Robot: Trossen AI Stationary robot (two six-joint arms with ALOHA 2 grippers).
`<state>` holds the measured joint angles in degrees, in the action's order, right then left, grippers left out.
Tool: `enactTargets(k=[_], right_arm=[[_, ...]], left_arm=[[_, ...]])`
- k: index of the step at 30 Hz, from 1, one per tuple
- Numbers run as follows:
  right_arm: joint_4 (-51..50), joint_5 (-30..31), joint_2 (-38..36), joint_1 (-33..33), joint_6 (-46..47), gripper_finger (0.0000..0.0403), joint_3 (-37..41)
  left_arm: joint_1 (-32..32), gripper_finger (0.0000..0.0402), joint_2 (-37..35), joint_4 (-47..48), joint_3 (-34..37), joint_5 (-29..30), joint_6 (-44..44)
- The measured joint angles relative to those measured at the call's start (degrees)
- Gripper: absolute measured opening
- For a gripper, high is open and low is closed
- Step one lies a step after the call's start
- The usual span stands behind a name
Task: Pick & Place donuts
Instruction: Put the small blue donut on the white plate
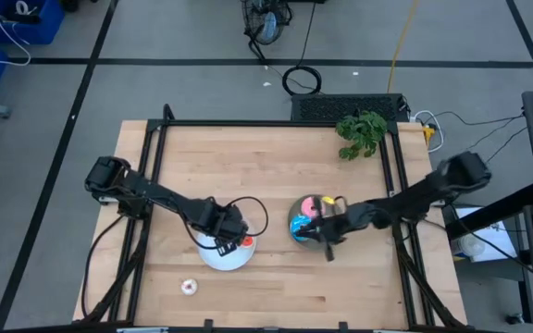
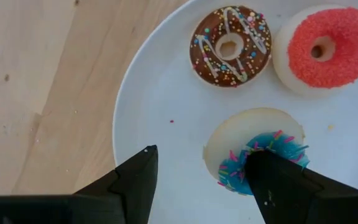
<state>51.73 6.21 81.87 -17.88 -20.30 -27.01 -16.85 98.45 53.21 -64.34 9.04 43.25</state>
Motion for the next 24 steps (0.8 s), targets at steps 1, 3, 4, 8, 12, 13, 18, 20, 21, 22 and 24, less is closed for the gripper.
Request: enactTargets(k=[1, 3, 4, 8, 12, 13, 18, 20, 21, 22, 24], right_arm=[[0.8, 0.0, 2.3, 0.3, 0.1, 0.0000, -1.6], [2.1, 0.0, 6.9, 0.9, -0.1, 0.0000, -4.8], [2.5, -0.1, 9.2, 1.2, -0.3, 0.0000, -6.1], [2.9, -0.2, 18.3, 2.1, -0.5, 0.0000, -11.8], [3.7, 0.5, 25.9, 2.2, -0.9, 0.0000, -18.2], [4.1, 1.5, 27.5, 1.9, -1.1, 0.0000, -20.0], [3.8, 4.0, 33.6, 0.9, -2.9, 0.0000, -27.7], [2.9, 4.1, 35.9, 0.9, -3.2, 0.0000, -30.0], [2.8, 4.3, 36.7, 0.9, -3.3, 0.0000, -30.8], [2.6, 4.3, 37.3, 0.9, -3.5, 0.0000, -31.5], [2.9, 4.3, 38.4, 1.0, -3.6, 0.0000, -33.1]], left_arm=[[-0.2, 0.0239, 0.0, 0.0, 0.0, 0.0, 0.4], [-0.8, 0.0239, 0.0, 0.0, 0.0, 0.0, 1.0], [-1.2, 0.0239, 0.0, 0.0, 0.0, 0.0, 1.1], [-2.6, 0.0239, 0.0, 0.0, 0.0, 0.0, 1.1], [-3.5, 0.0239, 0.0, 0.0, 0.0, 0.0, 2.2], [-3.6, 0.0239, 0.0, 0.0, 0.0, 0.0, 2.6], [-4.2, 0.0239, 0.0, 0.0, 0.0, -1.3, 3.8], [-4.4, 0.0239, 0.0, 0.0, -0.2, -1.5, 3.9], [-4.5, 0.0239, 0.0, -0.1, -0.2, -1.5, 3.9], [-4.5, 0.0239, 0.0, -0.1, -0.3, -1.5, 3.9], [-4.5, 0.0239, 0.0, -0.4, -0.3, -1.5, 3.9]])
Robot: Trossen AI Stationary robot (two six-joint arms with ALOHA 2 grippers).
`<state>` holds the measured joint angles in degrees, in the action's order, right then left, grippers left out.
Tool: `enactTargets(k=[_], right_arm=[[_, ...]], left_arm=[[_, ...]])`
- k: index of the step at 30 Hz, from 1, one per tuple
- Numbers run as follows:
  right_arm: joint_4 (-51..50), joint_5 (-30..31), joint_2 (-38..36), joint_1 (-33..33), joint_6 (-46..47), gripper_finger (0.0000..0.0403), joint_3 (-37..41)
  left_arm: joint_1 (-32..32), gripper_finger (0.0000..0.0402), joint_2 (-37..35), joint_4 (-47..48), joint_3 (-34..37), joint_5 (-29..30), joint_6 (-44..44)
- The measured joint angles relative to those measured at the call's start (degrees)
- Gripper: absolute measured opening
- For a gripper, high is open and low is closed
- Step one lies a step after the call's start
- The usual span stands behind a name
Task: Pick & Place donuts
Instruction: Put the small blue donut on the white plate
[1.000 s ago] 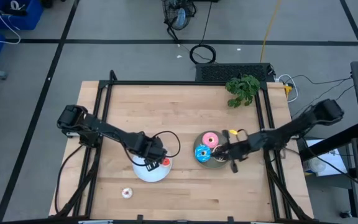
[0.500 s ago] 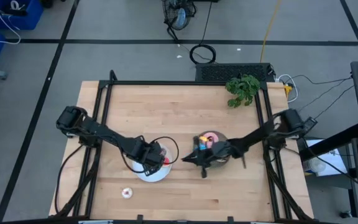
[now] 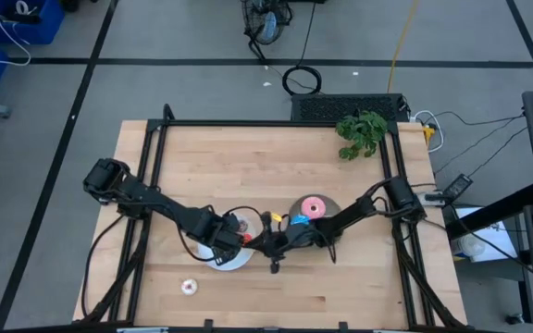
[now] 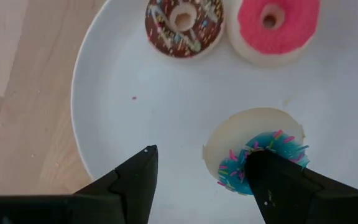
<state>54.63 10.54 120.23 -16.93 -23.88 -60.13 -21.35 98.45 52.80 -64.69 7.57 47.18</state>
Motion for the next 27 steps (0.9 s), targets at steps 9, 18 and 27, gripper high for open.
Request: enactTargets(k=[9, 18, 27], right_arm=[[-10.1, -1.7, 1.8, 1.3, 3.7, 0.0000, -7.2], [-10.0, -3.2, 1.9, 1.5, 4.5, 0.0000, -7.2], [-8.2, -4.1, 1.9, 2.1, 3.7, 0.0000, -7.2]], left_arm=[[0.1, 0.0239, 0.0, -1.1, -1.5, 0.0, 0.1], [0.3, 0.0239, 0.0, -3.8, -1.6, 0.0, 0.1], [0.4, 0.0239, 0.0, -6.6, -1.6, -0.6, -0.5]])
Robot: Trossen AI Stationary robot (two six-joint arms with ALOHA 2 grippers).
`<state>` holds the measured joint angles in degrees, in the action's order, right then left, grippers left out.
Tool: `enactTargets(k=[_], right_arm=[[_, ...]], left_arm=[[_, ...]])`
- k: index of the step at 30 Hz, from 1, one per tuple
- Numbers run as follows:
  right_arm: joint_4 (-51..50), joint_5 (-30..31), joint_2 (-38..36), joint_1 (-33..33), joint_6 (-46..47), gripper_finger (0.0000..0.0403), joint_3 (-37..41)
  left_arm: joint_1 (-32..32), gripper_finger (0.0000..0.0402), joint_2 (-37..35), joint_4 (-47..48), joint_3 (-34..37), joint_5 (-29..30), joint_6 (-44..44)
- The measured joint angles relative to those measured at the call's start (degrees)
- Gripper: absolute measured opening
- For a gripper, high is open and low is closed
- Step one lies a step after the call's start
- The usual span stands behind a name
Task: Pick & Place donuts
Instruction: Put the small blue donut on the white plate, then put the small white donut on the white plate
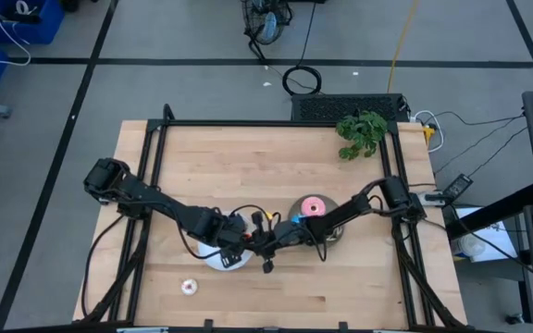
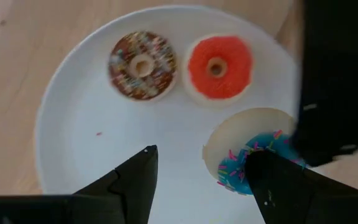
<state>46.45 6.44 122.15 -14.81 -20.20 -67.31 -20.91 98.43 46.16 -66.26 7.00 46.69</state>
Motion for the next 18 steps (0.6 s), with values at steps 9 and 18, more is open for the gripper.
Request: enactTargets(k=[9, 18], right_arm=[[-2.4, -3.8, 0.0, 0.6, 1.5, 0.0000, 0.0], [-1.4, -3.7, 2.4, 0.6, 1.5, 0.0000, 0.1]], left_arm=[[0.0, 0.0239, 0.0, -1.7, -2.0, -1.0, -1.9], [-0.4, 0.0239, 0.0, 0.4, -3.5, -0.3, -1.0]])
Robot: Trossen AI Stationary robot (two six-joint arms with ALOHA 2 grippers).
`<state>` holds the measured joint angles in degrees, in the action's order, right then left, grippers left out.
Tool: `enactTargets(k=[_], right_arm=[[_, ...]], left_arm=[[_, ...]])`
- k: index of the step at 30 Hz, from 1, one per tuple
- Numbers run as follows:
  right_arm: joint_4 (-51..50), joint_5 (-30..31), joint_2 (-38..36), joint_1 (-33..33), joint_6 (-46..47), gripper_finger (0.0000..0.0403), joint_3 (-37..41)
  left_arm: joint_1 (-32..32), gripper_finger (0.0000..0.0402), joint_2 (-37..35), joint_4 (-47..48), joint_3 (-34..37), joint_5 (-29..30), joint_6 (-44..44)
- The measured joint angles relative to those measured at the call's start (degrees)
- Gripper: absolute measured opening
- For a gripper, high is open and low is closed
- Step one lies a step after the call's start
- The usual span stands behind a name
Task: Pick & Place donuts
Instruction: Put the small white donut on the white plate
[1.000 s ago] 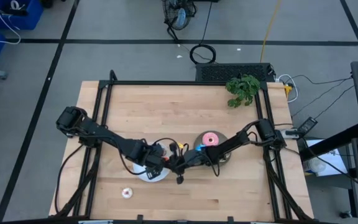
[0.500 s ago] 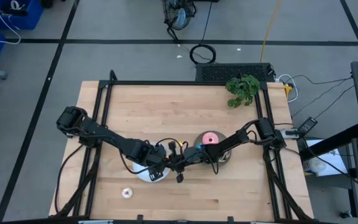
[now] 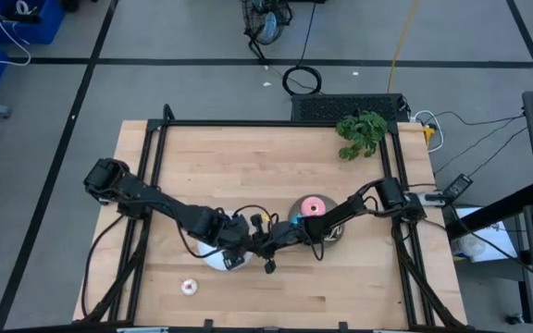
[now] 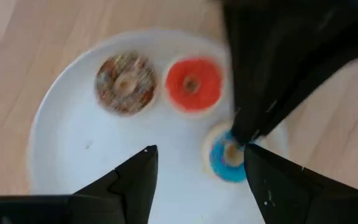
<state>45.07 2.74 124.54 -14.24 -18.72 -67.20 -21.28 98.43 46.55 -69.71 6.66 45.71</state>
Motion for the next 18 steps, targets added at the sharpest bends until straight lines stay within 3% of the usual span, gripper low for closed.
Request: enactTargets(k=[10, 14, 18], right_arm=[[-5.7, 1.0, -4.0, -2.1, -5.0, 0.0000, 0.5], [-9.4, 1.5, -12.1, -2.9, -4.7, 0.0000, 4.2], [-9.2, 0.5, -24.1, -2.7, -2.7, 0.0000, 13.2]], left_arm=[[-2.0, 0.0239, -0.4, 2.5, 0.0, 2.2, -1.7], [-3.5, 0.0239, -2.7, 7.4, 0.0, 4.1, -0.5], [-5.5, 0.0239, -6.7, 9.4, -0.1, 9.5, 1.5]])
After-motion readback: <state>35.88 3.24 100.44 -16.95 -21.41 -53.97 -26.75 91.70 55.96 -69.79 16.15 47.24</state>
